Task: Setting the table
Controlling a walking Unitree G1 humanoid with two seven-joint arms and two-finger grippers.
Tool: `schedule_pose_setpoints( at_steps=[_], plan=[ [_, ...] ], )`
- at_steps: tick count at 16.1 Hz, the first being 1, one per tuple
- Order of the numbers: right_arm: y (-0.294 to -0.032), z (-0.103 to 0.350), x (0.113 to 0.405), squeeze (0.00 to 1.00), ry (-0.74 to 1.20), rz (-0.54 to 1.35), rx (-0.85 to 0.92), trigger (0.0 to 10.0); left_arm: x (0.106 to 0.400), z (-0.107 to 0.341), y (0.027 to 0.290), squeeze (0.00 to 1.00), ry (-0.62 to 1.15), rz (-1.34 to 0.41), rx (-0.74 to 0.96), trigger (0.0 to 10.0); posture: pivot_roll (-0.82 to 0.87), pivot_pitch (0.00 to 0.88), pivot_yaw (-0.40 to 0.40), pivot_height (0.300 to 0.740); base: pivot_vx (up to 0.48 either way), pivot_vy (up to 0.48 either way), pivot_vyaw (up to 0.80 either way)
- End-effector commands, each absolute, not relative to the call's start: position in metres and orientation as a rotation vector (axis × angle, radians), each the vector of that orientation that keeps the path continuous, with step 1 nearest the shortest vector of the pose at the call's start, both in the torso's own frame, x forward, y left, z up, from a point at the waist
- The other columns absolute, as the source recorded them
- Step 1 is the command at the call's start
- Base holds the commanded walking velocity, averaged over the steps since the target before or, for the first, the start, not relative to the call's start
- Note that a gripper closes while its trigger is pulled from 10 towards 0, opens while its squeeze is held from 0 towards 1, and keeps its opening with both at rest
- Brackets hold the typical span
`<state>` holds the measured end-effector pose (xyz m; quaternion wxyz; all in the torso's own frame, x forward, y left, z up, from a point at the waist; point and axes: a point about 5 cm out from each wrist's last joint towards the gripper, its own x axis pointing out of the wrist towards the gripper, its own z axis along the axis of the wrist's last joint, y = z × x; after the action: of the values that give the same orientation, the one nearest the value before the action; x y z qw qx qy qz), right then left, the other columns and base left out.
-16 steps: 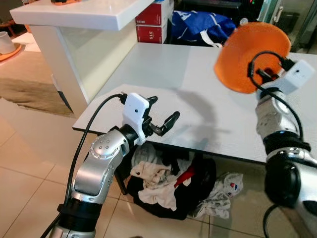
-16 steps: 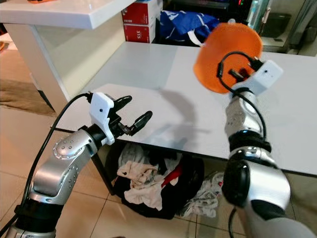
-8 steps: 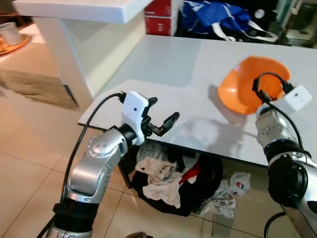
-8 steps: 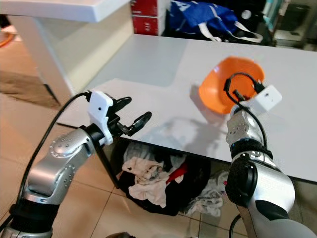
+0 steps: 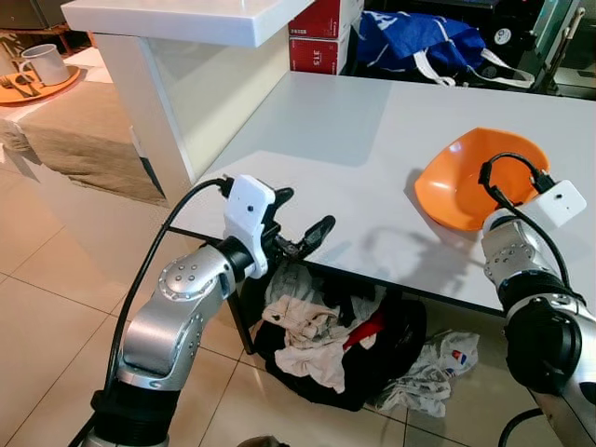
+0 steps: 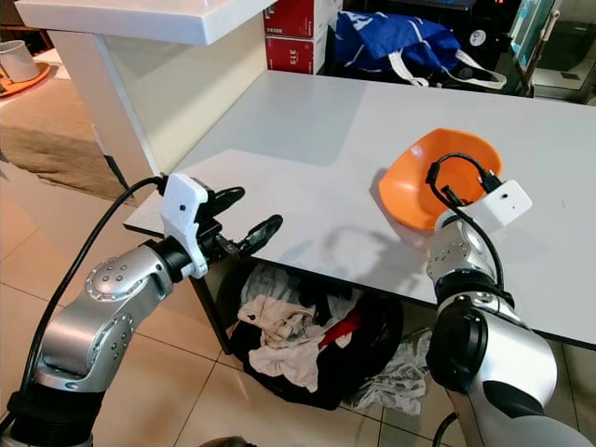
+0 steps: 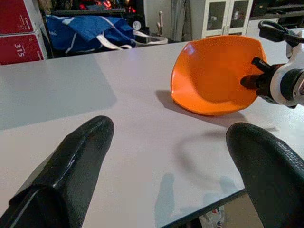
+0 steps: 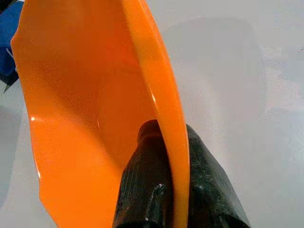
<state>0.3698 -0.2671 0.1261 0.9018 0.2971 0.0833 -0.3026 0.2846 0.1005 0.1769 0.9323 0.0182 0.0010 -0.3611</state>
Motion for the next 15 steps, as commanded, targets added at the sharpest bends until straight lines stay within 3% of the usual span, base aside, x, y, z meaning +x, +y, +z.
schedule_pose_setpoints(
  at_steps=[1, 2, 7, 11, 15],
  plan=[
    [-0.269, 0.108, 0.361, 0.0, 0.259, -0.657, 0.57, 4.3, 0.283, 0.18, 0.102, 0.0, -0.003, -0.738, 0.046, 10.0, 0.11, 0.0, 0.09, 0.74, 0.0, 0.0, 0.0],
    [-0.268, 0.105, 0.359, 0.0, 0.277, -0.654, 0.532, 10.0, 0.282, 0.18, 0.102, 0.0, 0.0, -0.738, 0.045, 10.0, 0.11, 0.0, 0.089, 0.74, 0.0, 0.0, 0.0],
    [-0.261, 0.094, 0.355, 0.0, 0.342, -0.595, 0.335, 10.0, 0.28, 0.179, 0.092, 0.0, 0.028, -0.777, -0.032, 10.0, 0.11, 0.0, 0.083, 0.74, 0.0, 0.0, 0.0],
    [-0.261, 0.083, 0.349, 0.0, 0.379, -0.615, 0.357, 10.0, 0.271, 0.173, 0.074, 0.0, 0.124, -0.967, -0.057, 10.0, 0.11, 0.0, 0.098, 0.74, 0.0, 0.0, 0.0],
    [-0.261, 0.074, 0.344, 0.0, 0.407, -0.64, 0.397, 10.0, 0.273, 0.182, 0.068, 0.0, 0.121, -1.011, -0.078, 10.0, 0.1, 0.0, 0.107, 0.74, 0.0, 0.0, 0.0]
  ],
)
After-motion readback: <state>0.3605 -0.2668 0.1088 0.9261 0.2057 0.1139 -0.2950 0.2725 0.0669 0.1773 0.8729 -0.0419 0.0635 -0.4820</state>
